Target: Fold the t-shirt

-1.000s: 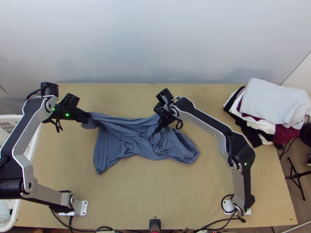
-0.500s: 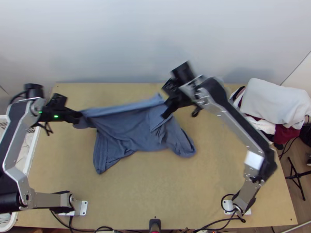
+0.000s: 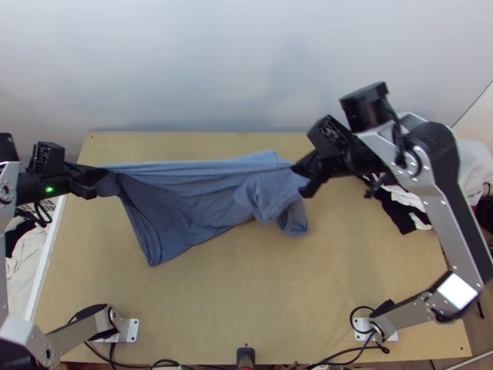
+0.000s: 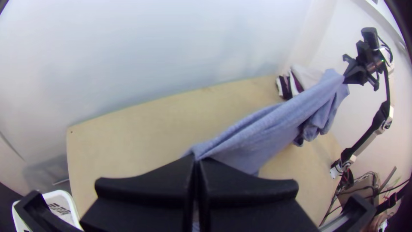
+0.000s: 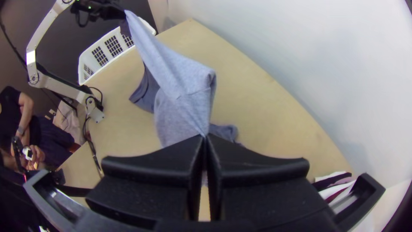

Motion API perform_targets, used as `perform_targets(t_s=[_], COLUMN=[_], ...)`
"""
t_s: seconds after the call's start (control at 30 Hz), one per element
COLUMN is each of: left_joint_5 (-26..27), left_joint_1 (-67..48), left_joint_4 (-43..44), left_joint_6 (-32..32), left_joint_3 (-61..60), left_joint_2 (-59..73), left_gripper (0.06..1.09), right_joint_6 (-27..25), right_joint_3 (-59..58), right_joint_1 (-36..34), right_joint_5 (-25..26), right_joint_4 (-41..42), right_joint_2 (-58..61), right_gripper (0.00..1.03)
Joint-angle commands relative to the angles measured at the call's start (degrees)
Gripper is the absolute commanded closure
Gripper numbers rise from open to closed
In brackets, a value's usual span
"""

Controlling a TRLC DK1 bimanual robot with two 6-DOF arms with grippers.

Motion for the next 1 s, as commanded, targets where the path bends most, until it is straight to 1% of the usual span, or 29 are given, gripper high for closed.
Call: perform_targets(t_s=[0.0,0.07,0.13,0.23,0.33,0.4,0.47,0.53,0.6,0.67,0.7,0.8,0.83,0.87,0.9,0.93,0.97], left_joint_5=[2.2,3.5,3.6,3.5,3.5,3.3,3.3,3.4,3.2,2.6,2.1,0.1,0.2,0.2,0.1,0.1,0.0], left_joint_1=[-3.5,-3.8,-4.9,-5.2,-5.8,-7.7,-10.0,-13.0,-15.7,-17.1,-17.1,-13.5,-11.2,-9.6,-9.3,-9.3,-9.0], left_joint_4=[-6.4,-8.1,-9.1,-9.2,-9.2,-9.5,-11.0,-12.5,-13.0,-13.0,-12.7,-12.0,-12.0,-12.2,-12.3,-12.3,-12.4], left_joint_6=[0.5,0.4,0.4,2.3,4.9,6.0,6.6,6.6,6.6,6.7,7.3,10.5,12.1,13.3,13.4,13.5,13.7], left_joint_3=[9.3,12.5,12.5,4.8,-3.4,-7.9,-12.5,-17.2,-21.4,-24.5,-25.8,-27.8,-27.9,-27.9,-27.9,-28.0,-28.0], left_joint_2=[-4.5,-5.3,-6.6,-8.4,-11.9,-14.6,-16.5,-18.7,-21.5,-23.2,-23.3,-21.7,-21.4,-21.3,-21.3,-21.3,-21.3], left_gripper=[1.05,1.05,1.05,1.05,1.05,1.05,1.05,1.05,1.05,1.05,1.05,1.05,1.05,1.05,1.05,1.05,1.05], right_joint_6=[0.3,0.5,0.5,0.3,-1.3,-2.2,-2.6,-3.5,-4.4,-5.4,-5.7,-5.8,-5.5,-5.3,-5.3,-5.4,-5.7], right_joint_3=[-7.0,-12.4,-20.2,-31.7,-41.1,-46.0,-49.1,-52.6,-56.4,-59.2,-59.8,-54.9,-52.2,-49.4,-47.0,-45.5,-44.0], right_joint_1=[0.6,2.6,5.9,9.4,10.9,10.7,11.1,14.5,20.3,25.1,25.3,24.5,23.9,23.1,22.1,20.8,19.4], right_joint_5=[-4.7,-5.1,-5.1,-4.9,-3.9,-0.6,-0.2,-0.9,-3.6,-8.5,-12.6,-19.7,-21.2,-21.6,-22.0,-23.5,-26.1], right_joint_4=[-2.3,-2.3,-2.3,-2.3,-2.3,-2.3,-3.6,-3.9,-3.6,-2.0,-0.5,-0.1,-0.8,-2.3,-3.4,-3.8,-4.5], right_joint_2=[-7.8,-9.9,-11.9,-13.8,-14.1,-13.5,-12.7,-11.7,-9.4,-5.8,-3.9,2.3,3.8,4.9,5.5,5.5,5.4], right_gripper=[1.0,1.0,1.0,1.0,1.0,1.0,1.0,1.0,1.0,1.0,1.0,0.99,0.85,0.63,0.45,0.34,0.21])
